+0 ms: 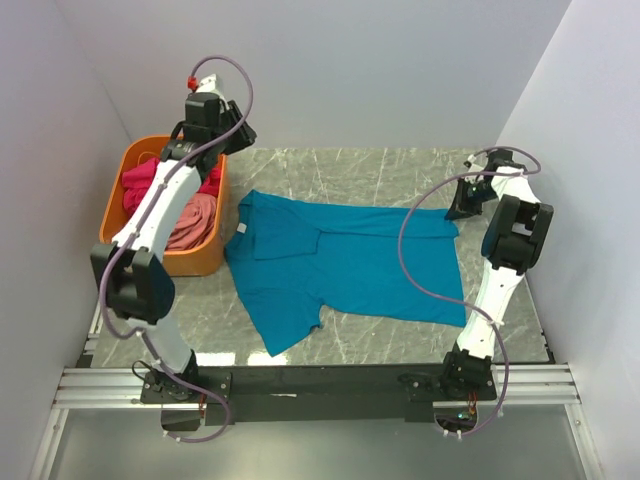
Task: Fold and stack the t-shirts
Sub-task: Fold the tshirt
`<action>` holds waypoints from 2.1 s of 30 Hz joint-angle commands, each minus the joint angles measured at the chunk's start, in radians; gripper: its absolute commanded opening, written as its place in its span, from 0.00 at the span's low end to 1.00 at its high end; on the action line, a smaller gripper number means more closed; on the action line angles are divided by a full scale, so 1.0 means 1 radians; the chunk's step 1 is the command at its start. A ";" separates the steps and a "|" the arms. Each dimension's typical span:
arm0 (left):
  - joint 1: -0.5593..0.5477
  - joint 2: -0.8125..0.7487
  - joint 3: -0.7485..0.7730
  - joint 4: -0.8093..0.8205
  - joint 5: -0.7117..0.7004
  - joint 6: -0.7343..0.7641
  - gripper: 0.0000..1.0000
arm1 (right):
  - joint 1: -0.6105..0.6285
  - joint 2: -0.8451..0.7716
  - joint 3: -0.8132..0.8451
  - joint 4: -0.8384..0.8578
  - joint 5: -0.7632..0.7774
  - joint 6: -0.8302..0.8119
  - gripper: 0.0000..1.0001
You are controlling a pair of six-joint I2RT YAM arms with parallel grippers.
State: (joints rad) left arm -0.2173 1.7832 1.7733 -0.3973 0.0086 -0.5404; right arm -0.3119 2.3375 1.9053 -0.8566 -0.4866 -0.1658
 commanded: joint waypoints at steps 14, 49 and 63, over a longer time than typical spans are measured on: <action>0.007 -0.388 -0.408 0.070 0.074 -0.012 0.44 | 0.007 0.167 0.437 0.002 0.262 0.064 0.00; -0.494 -0.975 -1.014 0.184 0.423 0.856 0.86 | 0.464 -0.999 -0.695 0.214 -0.341 -0.555 0.53; -0.950 -0.630 -1.112 0.107 0.229 1.154 0.41 | 0.338 -1.343 -0.983 0.008 -0.510 -0.902 0.88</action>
State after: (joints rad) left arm -1.1255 1.1248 0.6941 -0.3233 0.2722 0.5320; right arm 0.1066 0.9367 0.9176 -0.6582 -0.8925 -0.8913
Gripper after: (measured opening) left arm 0.418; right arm 0.881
